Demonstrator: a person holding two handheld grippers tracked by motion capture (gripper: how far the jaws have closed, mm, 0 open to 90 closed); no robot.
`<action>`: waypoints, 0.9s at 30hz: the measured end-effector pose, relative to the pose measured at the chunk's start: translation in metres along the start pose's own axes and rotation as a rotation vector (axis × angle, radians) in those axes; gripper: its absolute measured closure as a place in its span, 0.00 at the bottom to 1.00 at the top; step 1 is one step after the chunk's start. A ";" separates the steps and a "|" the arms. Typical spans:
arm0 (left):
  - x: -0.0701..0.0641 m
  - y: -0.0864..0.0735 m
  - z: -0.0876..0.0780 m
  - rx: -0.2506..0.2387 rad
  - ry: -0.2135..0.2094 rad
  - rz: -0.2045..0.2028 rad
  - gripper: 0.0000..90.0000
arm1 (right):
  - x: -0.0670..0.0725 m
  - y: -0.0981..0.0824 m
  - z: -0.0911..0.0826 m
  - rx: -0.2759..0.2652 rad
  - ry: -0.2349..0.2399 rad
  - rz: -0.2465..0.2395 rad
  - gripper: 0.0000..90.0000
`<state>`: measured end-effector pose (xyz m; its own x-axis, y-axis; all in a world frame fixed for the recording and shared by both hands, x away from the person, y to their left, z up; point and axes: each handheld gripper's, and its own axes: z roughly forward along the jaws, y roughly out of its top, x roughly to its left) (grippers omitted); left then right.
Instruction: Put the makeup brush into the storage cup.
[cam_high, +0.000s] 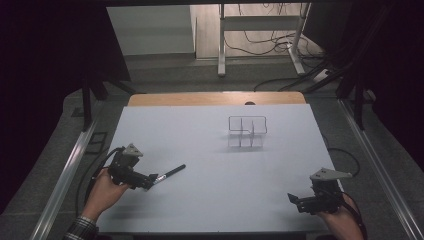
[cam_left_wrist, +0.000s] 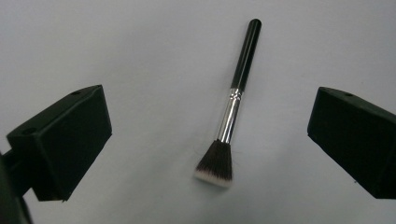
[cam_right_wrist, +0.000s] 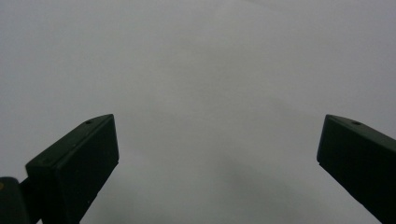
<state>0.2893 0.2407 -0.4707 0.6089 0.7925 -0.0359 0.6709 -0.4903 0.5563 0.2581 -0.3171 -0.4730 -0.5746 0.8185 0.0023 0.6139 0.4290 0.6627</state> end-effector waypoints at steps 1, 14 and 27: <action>0.000 0.000 0.000 0.000 0.000 0.000 0.00 | 0.000 0.000 0.000 0.000 0.000 0.000 0.00; -0.006 0.020 0.017 0.048 -0.023 0.039 0.01 | 0.000 0.000 0.000 0.005 0.007 0.019 0.00; -0.011 0.042 0.030 0.107 -0.017 0.090 0.01 | -0.001 -0.001 0.000 0.004 0.011 0.025 0.00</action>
<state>0.3234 0.2003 -0.4718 0.6748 0.7380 -0.0045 0.6542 -0.5953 0.4665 0.2582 -0.3182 -0.4734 -0.5647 0.8248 0.0273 0.6303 0.4097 0.6595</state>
